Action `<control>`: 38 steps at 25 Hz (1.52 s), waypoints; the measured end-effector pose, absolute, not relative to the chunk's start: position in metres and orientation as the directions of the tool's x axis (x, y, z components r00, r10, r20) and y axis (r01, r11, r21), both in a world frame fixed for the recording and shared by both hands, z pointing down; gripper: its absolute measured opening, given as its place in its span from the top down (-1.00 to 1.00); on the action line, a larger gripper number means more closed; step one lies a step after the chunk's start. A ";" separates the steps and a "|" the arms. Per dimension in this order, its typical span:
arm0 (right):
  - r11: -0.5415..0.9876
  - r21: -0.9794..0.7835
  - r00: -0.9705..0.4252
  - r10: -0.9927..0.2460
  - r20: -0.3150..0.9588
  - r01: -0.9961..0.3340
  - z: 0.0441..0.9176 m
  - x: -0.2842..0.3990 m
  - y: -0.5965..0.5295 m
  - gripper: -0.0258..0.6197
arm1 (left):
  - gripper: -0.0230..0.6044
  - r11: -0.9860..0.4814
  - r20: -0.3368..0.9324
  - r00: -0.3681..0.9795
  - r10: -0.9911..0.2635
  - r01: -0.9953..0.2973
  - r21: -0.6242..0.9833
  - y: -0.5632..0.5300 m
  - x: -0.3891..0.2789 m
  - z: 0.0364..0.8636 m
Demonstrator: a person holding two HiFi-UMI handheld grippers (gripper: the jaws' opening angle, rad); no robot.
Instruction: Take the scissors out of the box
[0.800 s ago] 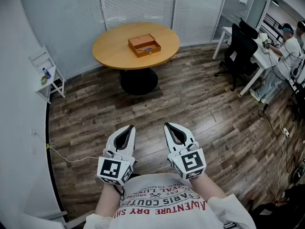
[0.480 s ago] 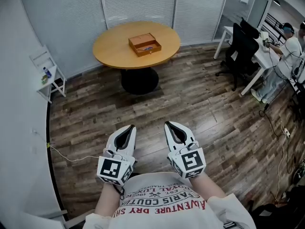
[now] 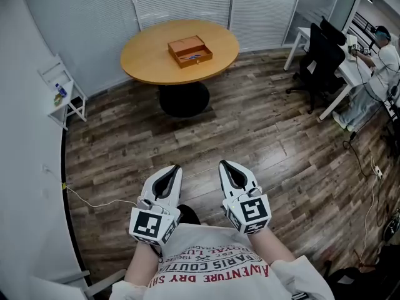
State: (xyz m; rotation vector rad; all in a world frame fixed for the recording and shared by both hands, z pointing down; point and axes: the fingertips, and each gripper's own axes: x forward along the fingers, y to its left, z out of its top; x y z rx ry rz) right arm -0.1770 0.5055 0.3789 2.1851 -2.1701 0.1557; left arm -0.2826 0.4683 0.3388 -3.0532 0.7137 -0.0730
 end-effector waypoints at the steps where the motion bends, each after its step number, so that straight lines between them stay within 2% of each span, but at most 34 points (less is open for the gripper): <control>1: -0.011 -0.033 0.007 -0.993 0.118 -0.999 0.381 -0.174 0.503 0.89 | 0.89 -0.897 0.048 0.896 -0.441 -0.441 -0.013 0.465 -0.280 0.340; 12: -0.123 -0.073 0.112 -0.984 0.141 -0.990 0.389 -0.109 0.420 0.90 | 0.89 -0.915 0.058 0.913 -0.404 -0.404 -0.015 0.366 -0.223 0.348; 17: -0.135 -0.067 0.123 -0.979 0.162 -0.988 0.387 -0.079 0.334 0.90 | 0.89 -0.923 0.072 0.921 -0.383 -0.379 -0.069 0.284 -0.191 0.338; 30: -0.136 -0.073 0.114 -0.962 0.246 -0.988 0.397 -0.021 0.087 0.89 | 0.89 -0.911 0.081 0.910 -0.406 -0.410 0.040 0.014 -0.134 0.349; 38: -0.137 -0.120 0.110 -0.973 0.203 -0.983 0.390 0.019 -0.004 0.89 | 0.89 -0.906 0.089 0.905 -0.417 -0.421 0.044 -0.076 -0.101 0.351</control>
